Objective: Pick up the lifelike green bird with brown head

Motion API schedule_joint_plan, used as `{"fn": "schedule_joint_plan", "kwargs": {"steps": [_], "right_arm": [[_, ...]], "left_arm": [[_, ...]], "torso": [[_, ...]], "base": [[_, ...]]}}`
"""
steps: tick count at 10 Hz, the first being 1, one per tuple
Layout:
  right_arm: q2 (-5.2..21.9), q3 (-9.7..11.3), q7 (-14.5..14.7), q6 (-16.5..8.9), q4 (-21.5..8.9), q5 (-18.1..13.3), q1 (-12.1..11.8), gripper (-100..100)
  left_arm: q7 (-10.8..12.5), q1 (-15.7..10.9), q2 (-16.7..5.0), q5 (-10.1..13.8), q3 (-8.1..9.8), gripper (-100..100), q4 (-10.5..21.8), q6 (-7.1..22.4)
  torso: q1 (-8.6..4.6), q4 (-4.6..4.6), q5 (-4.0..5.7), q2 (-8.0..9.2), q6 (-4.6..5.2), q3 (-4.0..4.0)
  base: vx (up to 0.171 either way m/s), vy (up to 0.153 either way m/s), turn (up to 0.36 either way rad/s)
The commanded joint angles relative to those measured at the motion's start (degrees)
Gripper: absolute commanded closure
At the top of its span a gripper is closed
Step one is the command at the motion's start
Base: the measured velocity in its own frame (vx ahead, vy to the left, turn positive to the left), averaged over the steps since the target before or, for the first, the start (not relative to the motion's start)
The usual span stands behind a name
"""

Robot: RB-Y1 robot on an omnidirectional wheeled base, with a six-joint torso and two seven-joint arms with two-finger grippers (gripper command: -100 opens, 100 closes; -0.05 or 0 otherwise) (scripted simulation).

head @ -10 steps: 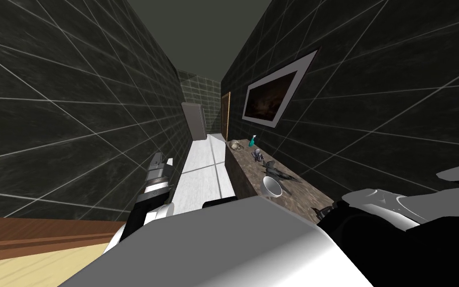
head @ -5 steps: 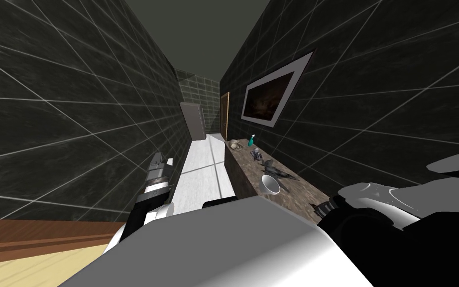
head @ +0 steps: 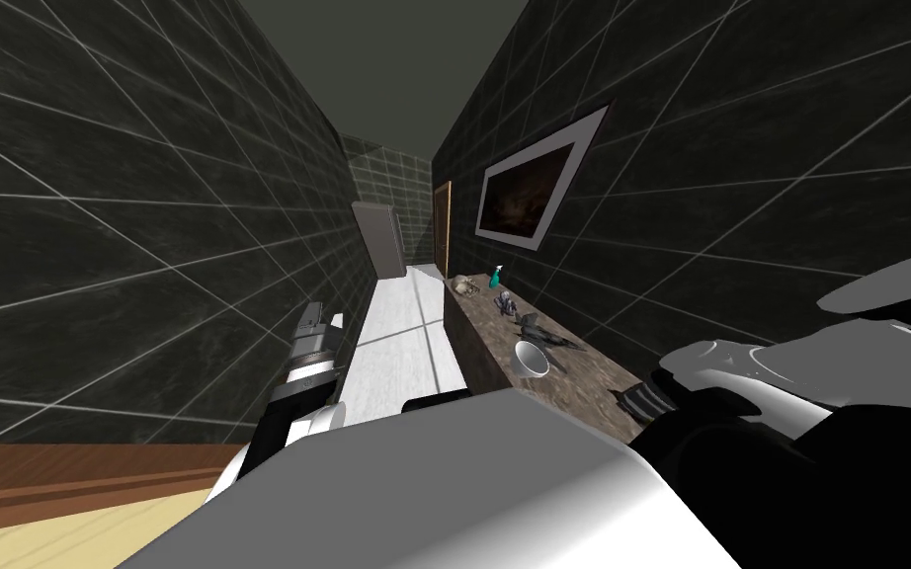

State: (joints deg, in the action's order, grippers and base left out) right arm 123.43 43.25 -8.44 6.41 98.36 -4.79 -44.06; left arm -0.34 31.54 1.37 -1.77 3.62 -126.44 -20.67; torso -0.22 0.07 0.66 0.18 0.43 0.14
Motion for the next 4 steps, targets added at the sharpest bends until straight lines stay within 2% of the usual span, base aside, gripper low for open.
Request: {"fn": "schedule_joint_plan", "kwargs": {"steps": [1,2,3,4], "right_arm": [[2.9,-1.4,-1.4,0.8,0.8,0.4,-0.7,100],[4.6,-1.5,-1.9,1.3,1.5,0.8,-0.4,100],[3.4,-0.6,-1.2,1.2,0.9,0.6,0.2,100],[3.5,-0.6,-1.3,1.2,1.0,0.7,0.2,0]], "left_arm": [[0.0,0.0,0.0,0.0,0.0,0,0.0,0.0],[0.0,0.0,0.0,0.0,0.0,0,0.0,0.0],[0.0,0.0,0.0,0.0,0.0,0,0.0,0.0],[0.0,0.0,0.0,0.0,0.0,0,0.0,0.0]], "torso": [[0.0,0.0,0.0,0.0,0.0,0.0],[0.02,0.0,-0.02,0.0,0.0,0.0],[0.03,0.0,0.0,0.0,0.01,0.0],[-0.01,-0.01,0.03,-0.04,0.02,-0.02]], "base": [[-0.039,0.005,-0.067],[-0.036,0.003,-0.064],[-0.015,0.001,-0.007],[0.0,0.0,0.0]]}}
